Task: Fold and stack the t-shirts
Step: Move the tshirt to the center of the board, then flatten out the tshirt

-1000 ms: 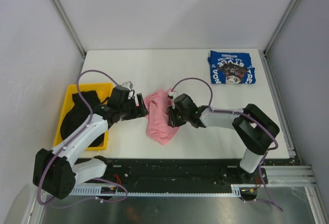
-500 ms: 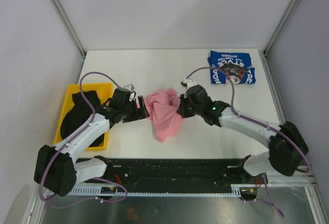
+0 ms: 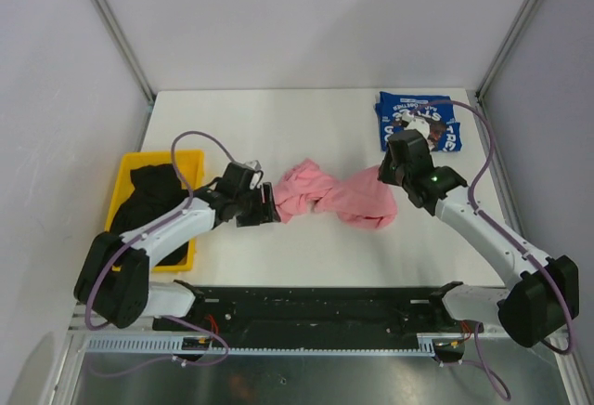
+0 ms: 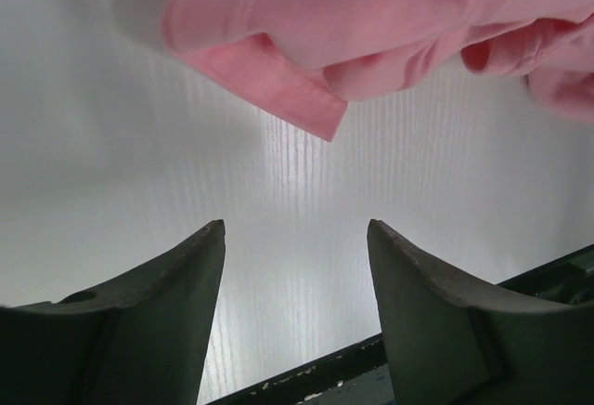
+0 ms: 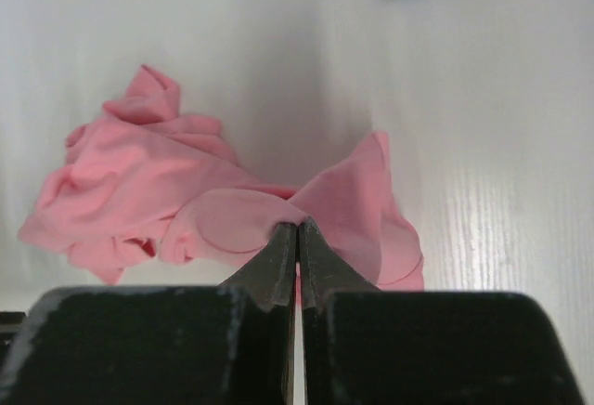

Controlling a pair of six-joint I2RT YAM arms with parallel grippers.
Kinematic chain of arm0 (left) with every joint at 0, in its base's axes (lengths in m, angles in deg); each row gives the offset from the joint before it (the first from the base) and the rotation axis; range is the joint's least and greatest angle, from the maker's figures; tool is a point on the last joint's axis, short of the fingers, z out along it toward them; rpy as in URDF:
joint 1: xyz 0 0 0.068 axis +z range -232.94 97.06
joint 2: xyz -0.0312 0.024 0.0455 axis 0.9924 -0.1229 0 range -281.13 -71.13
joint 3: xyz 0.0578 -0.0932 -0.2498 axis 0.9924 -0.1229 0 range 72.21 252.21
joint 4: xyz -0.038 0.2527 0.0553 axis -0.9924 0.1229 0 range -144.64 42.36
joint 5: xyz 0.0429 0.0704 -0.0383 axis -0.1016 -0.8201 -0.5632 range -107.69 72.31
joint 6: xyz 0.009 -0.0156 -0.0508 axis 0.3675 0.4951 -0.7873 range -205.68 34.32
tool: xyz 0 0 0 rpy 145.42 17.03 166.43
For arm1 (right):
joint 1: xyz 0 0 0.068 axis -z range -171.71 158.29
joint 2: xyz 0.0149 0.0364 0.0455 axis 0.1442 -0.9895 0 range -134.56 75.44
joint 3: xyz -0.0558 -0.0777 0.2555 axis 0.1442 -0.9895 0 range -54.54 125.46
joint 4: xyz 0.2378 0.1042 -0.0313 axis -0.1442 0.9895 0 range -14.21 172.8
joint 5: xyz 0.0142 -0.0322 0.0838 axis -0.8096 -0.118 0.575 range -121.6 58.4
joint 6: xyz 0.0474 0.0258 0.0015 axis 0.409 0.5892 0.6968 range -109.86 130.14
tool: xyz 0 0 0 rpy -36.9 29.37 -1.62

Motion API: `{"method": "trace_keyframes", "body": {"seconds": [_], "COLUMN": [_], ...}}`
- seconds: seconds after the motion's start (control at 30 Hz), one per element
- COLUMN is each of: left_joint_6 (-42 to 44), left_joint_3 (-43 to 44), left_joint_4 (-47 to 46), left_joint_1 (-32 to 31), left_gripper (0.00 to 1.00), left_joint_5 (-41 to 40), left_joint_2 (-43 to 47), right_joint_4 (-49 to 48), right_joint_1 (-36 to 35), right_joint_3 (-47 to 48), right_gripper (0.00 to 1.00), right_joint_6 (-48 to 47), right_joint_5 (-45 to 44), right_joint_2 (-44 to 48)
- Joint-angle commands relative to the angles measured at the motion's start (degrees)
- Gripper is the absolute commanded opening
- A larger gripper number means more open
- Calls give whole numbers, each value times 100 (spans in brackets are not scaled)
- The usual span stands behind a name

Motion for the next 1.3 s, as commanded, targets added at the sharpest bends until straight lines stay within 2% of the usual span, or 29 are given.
{"method": "trace_keyframes", "body": {"seconds": [0.0,0.27,0.47,0.7,0.83,1.03,1.17,1.27], "left_joint_6": [-185,-586,-582,-515,-597,-727,-815,-782], "left_joint_3": [305,704,931,1018,963,1014,1115,1342], "left_joint_4": [-343,-556,-575,-550,-505,-416,-212,47], "left_joint_1": [-316,-479,-672,-950,-1066,-1223,-1228,-1078], "left_gripper": [65,47,44,43,39,21,3,0], "left_joint_5": [63,-565,-1067,-1621,-1916,-2284,-2610,-2875], "left_joint_2": [-354,-1145,-1624,-1893,-1969,-2160,-2066,-1686], "right_joint_4": [171,206,260,238,233,174,144,139], "right_joint_1": [225,430,505,522,534,564,632,820], "right_joint_3": [119,123,119,107,105,107,103,133], "right_gripper": [0,0,0,0,0,0,0,0], "right_joint_6": [11,-100,-120,-123,-122,-135,-186,-228], "right_joint_5": [-276,-138,-62,23,52,116,149,195], "right_joint_2": [-21,14,70,119,157,207,260,388]}}
